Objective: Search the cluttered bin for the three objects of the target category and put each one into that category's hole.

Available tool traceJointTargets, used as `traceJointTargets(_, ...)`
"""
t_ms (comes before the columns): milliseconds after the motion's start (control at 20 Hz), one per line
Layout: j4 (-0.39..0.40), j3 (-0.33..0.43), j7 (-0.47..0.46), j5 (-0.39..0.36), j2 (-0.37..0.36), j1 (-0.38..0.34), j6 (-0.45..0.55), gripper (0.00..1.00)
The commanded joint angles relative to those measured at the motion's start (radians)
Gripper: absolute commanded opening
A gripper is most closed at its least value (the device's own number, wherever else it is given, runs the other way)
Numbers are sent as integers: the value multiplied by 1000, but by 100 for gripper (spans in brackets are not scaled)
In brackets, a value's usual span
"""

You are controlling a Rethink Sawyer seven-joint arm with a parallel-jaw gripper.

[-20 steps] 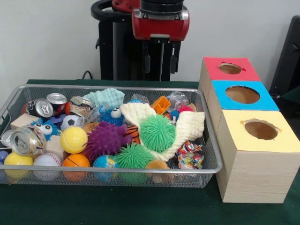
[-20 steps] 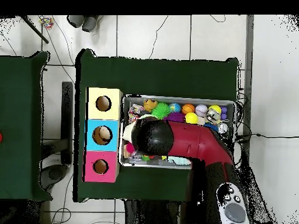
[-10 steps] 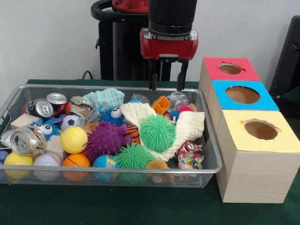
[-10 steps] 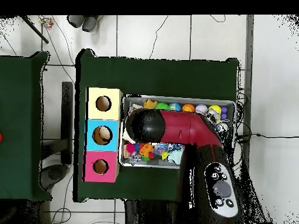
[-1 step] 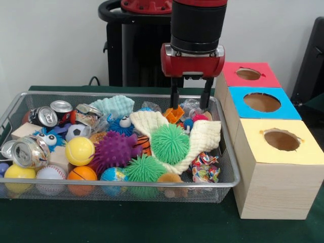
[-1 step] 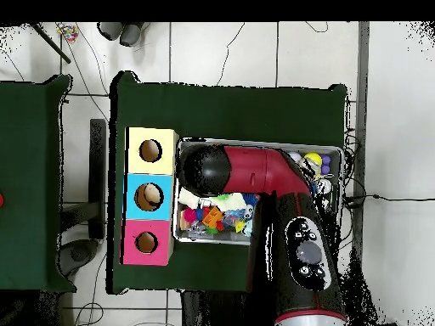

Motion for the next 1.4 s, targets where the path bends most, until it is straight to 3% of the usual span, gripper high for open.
traceJointTargets(50, -81, 32, 77, 18, 55, 2, 149, 100)
traceJointTargets(450, -104, 57, 61, 30, 86, -11, 151, 100)
traceJointTargets(850, -169, 23, 75, 0, 92, 16, 184, 100)
traceJointTargets(1200, -304, 26, 95, 2, 187, 41, 207, 100)
traceJointTargets(1400, -421, 25, 107, 1, 251, 71, 254, 100)
